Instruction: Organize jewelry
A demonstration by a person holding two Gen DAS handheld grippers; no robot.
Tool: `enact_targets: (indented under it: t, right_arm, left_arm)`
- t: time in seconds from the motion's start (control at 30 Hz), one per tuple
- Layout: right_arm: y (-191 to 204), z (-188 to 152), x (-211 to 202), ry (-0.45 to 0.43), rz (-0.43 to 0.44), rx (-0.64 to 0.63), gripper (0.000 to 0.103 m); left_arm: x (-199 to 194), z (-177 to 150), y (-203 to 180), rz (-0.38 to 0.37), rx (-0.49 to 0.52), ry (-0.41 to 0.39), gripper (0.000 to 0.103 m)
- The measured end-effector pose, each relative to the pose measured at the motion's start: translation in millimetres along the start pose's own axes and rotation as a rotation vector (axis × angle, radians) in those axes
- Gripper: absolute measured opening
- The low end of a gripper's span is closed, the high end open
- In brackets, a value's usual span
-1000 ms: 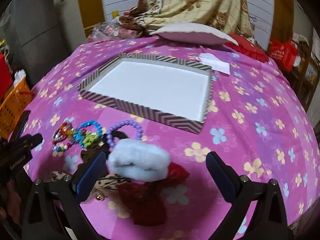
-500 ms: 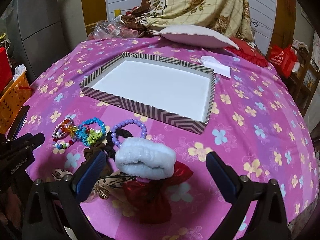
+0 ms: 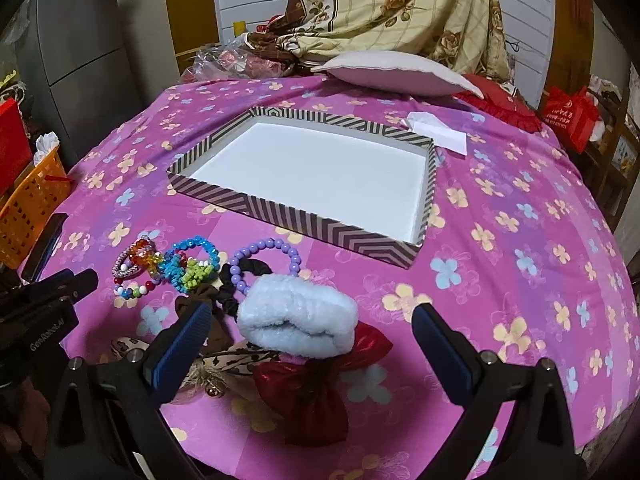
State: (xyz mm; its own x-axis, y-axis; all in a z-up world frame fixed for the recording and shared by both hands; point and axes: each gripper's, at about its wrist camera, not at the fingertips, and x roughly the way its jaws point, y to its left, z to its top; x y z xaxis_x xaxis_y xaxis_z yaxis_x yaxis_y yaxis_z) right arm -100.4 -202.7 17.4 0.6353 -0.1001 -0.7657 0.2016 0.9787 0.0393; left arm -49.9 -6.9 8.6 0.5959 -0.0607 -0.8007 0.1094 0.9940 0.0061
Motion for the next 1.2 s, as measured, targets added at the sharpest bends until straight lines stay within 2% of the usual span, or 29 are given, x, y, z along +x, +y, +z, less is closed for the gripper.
enact_targets:
  t: [1.2]
  right_arm:
    - [3.2,-3.0,1.0,0.04,0.065,-0.014,0.102]
  left_arm:
    - [-2.3,-0.6,4.2,0.005,-0.008,-0.009,0.05]
